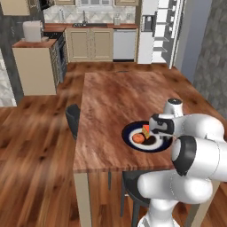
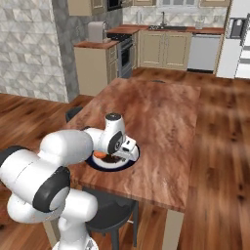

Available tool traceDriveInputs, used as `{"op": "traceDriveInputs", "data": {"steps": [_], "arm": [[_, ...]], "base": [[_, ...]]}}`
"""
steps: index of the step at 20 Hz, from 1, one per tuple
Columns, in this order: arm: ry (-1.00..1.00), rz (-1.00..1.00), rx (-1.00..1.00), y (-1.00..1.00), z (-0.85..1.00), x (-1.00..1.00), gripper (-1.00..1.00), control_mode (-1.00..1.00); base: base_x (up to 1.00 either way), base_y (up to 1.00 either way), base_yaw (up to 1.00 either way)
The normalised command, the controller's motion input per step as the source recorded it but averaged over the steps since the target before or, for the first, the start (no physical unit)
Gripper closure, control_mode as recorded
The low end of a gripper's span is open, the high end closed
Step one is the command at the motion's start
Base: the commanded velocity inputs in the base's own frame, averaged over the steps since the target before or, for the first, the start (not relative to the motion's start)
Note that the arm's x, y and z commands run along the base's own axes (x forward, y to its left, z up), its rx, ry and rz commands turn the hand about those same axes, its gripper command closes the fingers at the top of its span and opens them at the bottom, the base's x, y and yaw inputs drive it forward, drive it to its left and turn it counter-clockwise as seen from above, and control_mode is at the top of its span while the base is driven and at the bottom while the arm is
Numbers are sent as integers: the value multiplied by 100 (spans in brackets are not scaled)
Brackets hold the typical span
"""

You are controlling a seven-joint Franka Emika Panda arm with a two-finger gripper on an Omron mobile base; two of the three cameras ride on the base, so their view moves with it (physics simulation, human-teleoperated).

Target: Take the cheese, fish, and squash from the fridge and place them on the plate on the dining counter to create an appetizer plate.

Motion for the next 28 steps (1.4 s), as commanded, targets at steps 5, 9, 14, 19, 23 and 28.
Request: {"op": "traceDriveInputs", "data": {"steps": [5, 9, 14, 19, 23, 28], "arm": [[0, -1, 0, -1, -16, 5, -100, -100], [-3, -6, -1, 0, 0, 15, -100, -100], [-5, -3, 0, 0, 35, 3, -100, -100], [-7, -4, -1, 0, 84, -30, -100, -100], [-12, -6, -1, -8, 72, -96, -100, -100], [-18, -13, 0, -27, 35, -100, -100, -100]], "base": [[0, 0, 0], [0, 0, 0], [0, 0, 0], [0, 0, 0], [0, 0, 0], [0, 0, 0]]}}
